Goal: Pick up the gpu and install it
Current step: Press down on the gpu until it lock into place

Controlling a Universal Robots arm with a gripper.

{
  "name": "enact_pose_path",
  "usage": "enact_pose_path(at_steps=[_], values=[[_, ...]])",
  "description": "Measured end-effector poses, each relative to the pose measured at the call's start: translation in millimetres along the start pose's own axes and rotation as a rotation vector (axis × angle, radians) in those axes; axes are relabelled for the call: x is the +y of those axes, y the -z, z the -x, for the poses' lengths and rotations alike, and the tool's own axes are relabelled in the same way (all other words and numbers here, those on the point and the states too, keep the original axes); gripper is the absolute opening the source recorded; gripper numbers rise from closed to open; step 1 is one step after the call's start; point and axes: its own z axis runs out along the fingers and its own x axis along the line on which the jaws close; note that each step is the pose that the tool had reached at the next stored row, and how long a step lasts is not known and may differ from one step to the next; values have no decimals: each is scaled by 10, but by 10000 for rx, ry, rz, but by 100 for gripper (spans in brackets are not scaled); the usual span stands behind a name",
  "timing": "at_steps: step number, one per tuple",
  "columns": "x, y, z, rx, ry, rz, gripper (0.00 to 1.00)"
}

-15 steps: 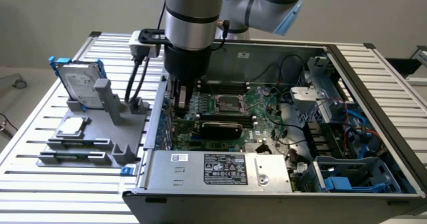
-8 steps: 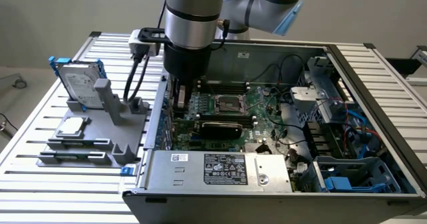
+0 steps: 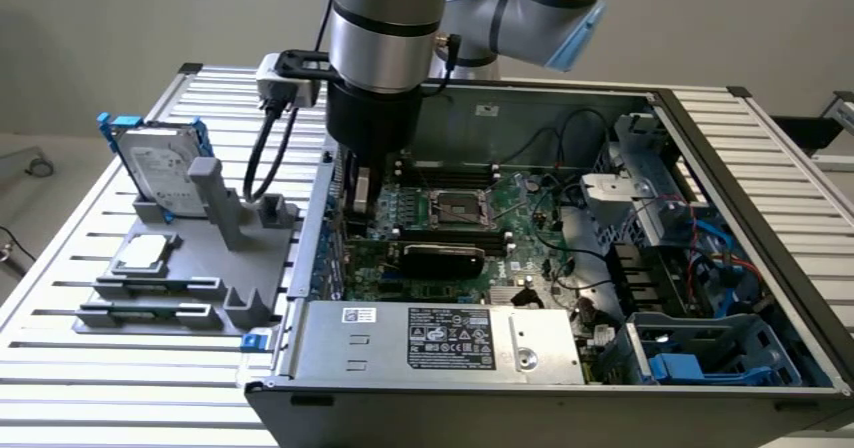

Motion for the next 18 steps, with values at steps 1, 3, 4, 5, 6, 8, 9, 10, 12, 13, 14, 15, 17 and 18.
enact_pose_path(at_steps=[1, 3, 4, 5, 6, 8, 9, 10, 12, 13, 14, 15, 17, 18], values=[[1, 5, -1, 21, -9, 12, 11], [2, 8, -1, 67, -29, 39, 11], [3, 9, -2, 84, -41, 59, 11], [3, 11, -4, 96, -55, 83, 11], [3, 12, -5, 96, -75, 106, 11], [2, 11, -4, 81, -152, 145, 11], [2, 10, -4, 73, -197, 164, 11], [2, 10, -5, 66, -242, 187, 11], [2, 10, -7, 52, -312, 252, 11], [2, 11, -9, 49, -339, 286, 11], [1, 12, -10, 48, -367, 320, 11], [1, 12, -11, 48, -398, 347, 11], [3, 14, -12, 49, -467, 390, 11], [3, 14, -12, 52, -496, 406, 11]])
